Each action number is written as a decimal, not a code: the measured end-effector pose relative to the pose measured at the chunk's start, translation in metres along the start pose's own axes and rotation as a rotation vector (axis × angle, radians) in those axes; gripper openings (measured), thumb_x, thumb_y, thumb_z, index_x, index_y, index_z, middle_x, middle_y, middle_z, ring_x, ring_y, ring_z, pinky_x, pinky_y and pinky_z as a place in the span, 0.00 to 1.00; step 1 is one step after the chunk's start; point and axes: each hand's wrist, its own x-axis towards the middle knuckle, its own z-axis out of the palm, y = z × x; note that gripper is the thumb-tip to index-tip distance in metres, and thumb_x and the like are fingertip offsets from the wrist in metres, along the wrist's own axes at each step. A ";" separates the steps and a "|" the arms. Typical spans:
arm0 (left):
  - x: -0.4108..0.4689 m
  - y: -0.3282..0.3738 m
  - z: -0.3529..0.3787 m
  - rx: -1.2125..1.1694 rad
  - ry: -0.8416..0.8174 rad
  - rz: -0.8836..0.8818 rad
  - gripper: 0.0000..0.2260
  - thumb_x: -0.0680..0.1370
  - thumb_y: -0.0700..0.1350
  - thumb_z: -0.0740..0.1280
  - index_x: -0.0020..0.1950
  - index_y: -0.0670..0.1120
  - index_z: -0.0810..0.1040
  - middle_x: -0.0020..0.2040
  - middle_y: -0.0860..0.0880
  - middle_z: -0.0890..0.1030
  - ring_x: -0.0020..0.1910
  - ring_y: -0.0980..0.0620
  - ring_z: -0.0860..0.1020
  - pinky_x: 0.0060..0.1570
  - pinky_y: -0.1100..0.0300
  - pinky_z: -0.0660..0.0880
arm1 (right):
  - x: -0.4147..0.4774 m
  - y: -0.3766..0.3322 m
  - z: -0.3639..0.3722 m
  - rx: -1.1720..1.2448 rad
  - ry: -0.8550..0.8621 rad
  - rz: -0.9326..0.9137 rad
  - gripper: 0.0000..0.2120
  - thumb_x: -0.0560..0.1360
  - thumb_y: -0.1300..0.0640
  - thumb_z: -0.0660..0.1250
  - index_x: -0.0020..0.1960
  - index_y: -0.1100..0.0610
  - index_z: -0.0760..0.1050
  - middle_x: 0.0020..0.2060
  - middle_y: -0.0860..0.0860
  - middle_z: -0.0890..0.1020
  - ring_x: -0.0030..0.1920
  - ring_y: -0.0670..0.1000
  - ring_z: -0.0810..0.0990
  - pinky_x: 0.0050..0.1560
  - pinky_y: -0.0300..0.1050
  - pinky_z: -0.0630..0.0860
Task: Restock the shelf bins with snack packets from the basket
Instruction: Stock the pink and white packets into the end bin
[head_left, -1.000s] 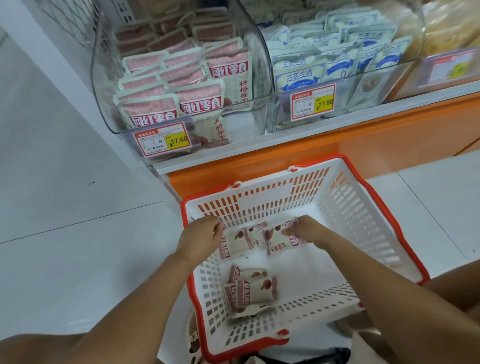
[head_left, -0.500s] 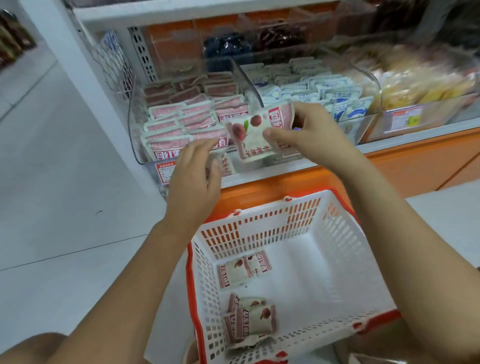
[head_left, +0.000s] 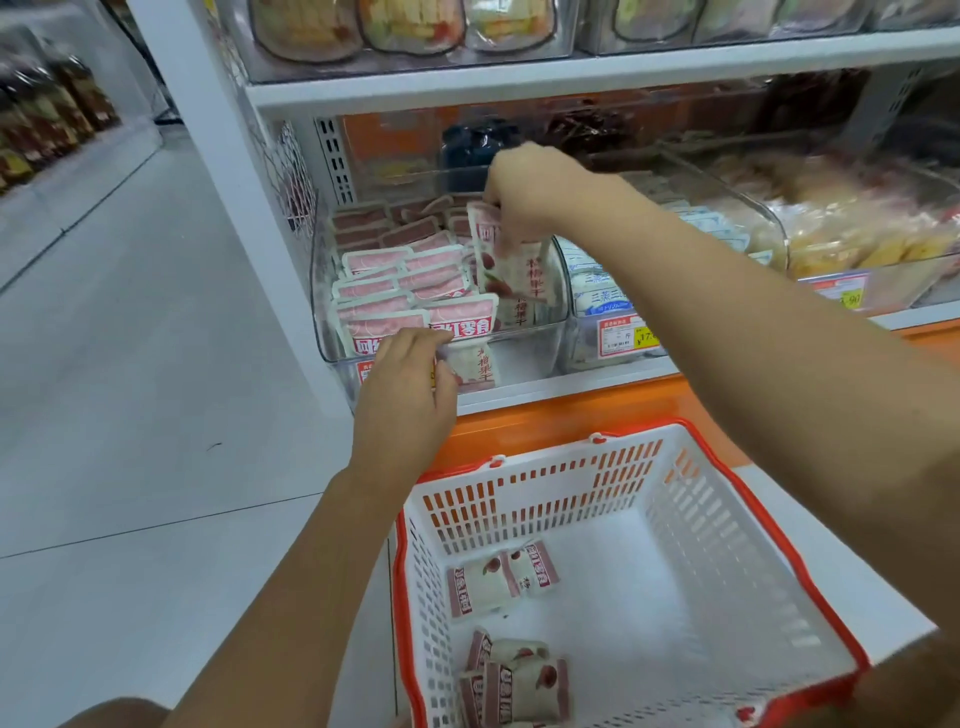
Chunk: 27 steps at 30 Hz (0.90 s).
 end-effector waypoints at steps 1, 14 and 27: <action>0.000 -0.001 -0.001 -0.006 -0.001 0.003 0.14 0.81 0.44 0.59 0.66 0.47 0.73 0.65 0.49 0.74 0.65 0.52 0.69 0.62 0.61 0.65 | 0.004 -0.003 0.005 -0.024 -0.037 -0.010 0.08 0.73 0.65 0.67 0.38 0.61 0.70 0.36 0.56 0.73 0.41 0.57 0.72 0.42 0.45 0.69; -0.004 -0.009 0.004 -0.091 0.085 0.108 0.13 0.80 0.42 0.61 0.64 0.44 0.76 0.61 0.49 0.77 0.59 0.61 0.68 0.57 0.75 0.59 | 0.000 0.004 0.084 -0.101 0.038 -0.120 0.13 0.74 0.66 0.62 0.57 0.59 0.78 0.56 0.58 0.76 0.53 0.61 0.77 0.53 0.51 0.71; -0.079 -0.085 0.068 0.059 -0.481 -0.002 0.13 0.81 0.48 0.58 0.44 0.44 0.77 0.39 0.51 0.77 0.38 0.53 0.76 0.39 0.62 0.72 | -0.159 0.004 0.198 0.508 0.032 0.125 0.12 0.77 0.49 0.66 0.39 0.54 0.71 0.33 0.49 0.79 0.31 0.48 0.73 0.30 0.37 0.64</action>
